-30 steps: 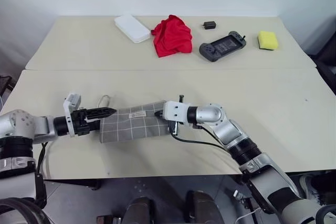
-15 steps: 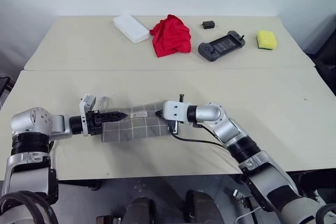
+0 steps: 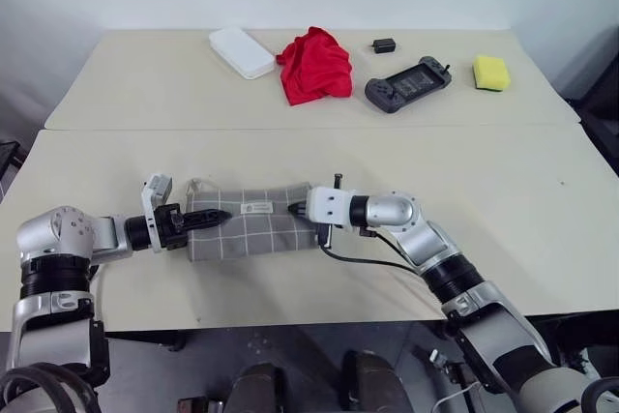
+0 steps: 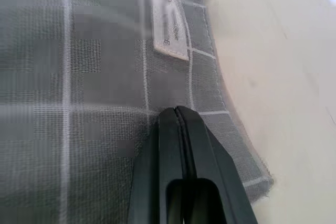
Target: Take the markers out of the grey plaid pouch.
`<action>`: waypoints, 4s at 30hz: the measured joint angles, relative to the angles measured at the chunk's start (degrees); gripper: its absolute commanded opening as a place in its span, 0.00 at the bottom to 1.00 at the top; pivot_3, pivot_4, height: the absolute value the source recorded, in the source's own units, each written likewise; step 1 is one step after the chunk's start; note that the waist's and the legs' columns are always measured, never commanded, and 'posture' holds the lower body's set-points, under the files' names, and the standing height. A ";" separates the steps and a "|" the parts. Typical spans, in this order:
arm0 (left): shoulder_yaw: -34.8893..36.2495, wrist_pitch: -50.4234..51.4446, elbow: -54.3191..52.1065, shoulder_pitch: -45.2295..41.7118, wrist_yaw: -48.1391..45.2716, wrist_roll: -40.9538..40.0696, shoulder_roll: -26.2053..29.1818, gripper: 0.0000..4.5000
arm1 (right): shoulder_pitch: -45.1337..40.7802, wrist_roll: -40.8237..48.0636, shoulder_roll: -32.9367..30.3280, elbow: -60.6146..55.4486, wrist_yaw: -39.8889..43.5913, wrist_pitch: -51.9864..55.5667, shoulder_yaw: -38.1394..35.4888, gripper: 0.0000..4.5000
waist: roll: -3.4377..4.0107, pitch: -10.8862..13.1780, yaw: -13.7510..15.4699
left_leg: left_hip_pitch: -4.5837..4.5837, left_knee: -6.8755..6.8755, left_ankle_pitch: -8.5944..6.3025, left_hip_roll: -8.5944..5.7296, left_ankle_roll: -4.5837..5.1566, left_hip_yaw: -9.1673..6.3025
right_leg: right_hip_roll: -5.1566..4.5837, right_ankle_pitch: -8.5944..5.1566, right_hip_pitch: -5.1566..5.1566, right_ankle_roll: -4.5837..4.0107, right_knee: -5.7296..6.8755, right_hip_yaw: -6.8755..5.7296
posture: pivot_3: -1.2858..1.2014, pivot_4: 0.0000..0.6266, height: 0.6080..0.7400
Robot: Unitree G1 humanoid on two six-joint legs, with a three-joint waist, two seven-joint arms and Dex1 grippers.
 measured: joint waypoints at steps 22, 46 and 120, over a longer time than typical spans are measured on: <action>-20.48 -119.40 4.33 -3.29 24.50 59.46 -7.67 0.00 | 0.37 48.12 -20.43 -27.34 4.31 59.09 -26.29 0.99 | -0.05 0.05 1.70 | -0.16 -0.12 -0.05 0.09 0.12 0.74 | -0.04 0.14 -0.21 0.05 -0.42 -0.09 | 0.52 0.24 1.00; -28.80 -127.91 14.17 -4.96 35.05 66.56 -8.03 0.00 | -12.44 40.35 1.41 -17.48 -16.99 74.10 -14.44 0.37 | -0.05 0.05 1.23 | -0.32 -0.09 -0.04 0.11 0.16 0.82 | -0.15 0.16 -0.41 0.01 -0.21 -0.81 | 0.52 0.24 1.00; -25.19 -95.05 1.41 -2.83 -11.57 29.43 -24.01 0.00 | 11.68 42.65 -44.32 -29.26 17.87 50.36 -34.74 0.00 | 0.04 0.08 3.03 | -0.30 0.22 -0.07 0.17 0.25 0.65 | -0.06 0.47 0.06 -0.09 -0.84 -1.09 | 0.52 0.24 1.00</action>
